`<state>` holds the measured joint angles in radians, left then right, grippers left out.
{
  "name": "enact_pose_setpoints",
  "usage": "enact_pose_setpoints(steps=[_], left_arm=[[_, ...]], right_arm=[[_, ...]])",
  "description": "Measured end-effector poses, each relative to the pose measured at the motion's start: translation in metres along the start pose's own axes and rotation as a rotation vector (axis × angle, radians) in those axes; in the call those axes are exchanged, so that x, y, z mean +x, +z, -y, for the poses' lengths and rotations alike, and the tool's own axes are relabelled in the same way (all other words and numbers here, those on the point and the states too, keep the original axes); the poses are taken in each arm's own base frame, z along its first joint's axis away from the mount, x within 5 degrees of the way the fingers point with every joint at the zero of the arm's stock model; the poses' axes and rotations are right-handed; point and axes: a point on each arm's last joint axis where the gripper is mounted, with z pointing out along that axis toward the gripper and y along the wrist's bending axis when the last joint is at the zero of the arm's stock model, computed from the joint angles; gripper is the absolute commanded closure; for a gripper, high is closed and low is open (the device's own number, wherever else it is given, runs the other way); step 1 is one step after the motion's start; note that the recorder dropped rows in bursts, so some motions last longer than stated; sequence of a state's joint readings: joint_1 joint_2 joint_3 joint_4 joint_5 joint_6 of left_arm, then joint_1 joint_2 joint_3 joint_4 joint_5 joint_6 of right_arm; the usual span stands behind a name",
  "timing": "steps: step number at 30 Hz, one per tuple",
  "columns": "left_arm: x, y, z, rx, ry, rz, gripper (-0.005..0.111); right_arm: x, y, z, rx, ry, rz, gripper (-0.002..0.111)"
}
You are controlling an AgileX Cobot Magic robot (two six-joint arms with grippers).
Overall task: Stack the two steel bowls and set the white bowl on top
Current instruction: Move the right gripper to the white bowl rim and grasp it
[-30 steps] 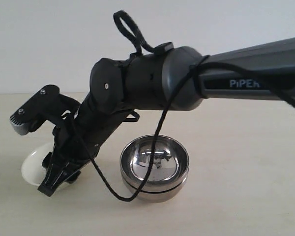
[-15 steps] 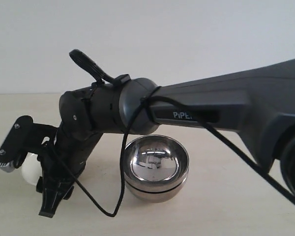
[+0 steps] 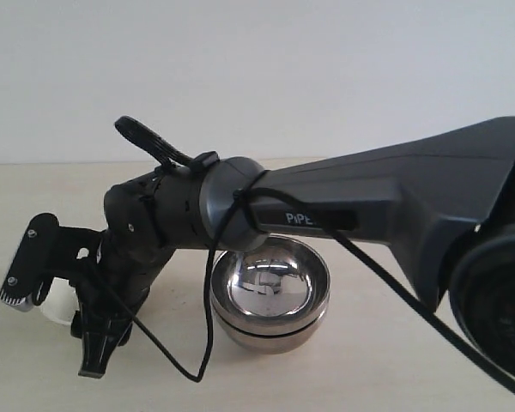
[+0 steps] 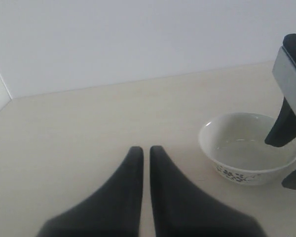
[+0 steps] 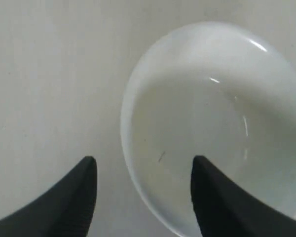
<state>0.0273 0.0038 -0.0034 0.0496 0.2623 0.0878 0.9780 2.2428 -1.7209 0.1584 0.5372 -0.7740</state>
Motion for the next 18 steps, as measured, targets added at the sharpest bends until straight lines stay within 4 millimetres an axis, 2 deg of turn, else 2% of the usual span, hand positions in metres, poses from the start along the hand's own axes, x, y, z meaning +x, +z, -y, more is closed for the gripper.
enact_pose_setpoints(steps=[2,3,5,6,7,8,18], left_arm=[[0.000,0.000,0.000,0.000,0.000,0.000,0.103],[0.000,0.000,0.000,0.000,0.000,0.000,0.103],[0.000,0.000,0.000,0.000,0.000,0.000,0.103],[0.000,0.000,0.000,0.000,0.000,0.000,0.103],[0.000,0.000,0.000,0.000,0.000,0.000,0.103],[0.000,0.000,0.000,0.000,0.000,0.000,0.103],[0.000,0.000,0.000,0.000,0.000,0.000,0.103]], right_arm=[[0.004,0.008,-0.002,-0.009,0.000,-0.015,0.057],[0.005,0.010,-0.003,-0.010,0.000,-0.017,0.062],[0.009,0.018,-0.004,-0.016,0.000,-0.027,0.082],[0.009,0.017,-0.004,-0.014,0.000,-0.025,0.097],[0.008,0.018,-0.004,-0.011,0.000,-0.022,0.105],[0.008,0.018,-0.004,-0.008,0.000,-0.019,0.108],[0.001,0.011,0.001,-0.012,-0.019,-0.026,0.108]])
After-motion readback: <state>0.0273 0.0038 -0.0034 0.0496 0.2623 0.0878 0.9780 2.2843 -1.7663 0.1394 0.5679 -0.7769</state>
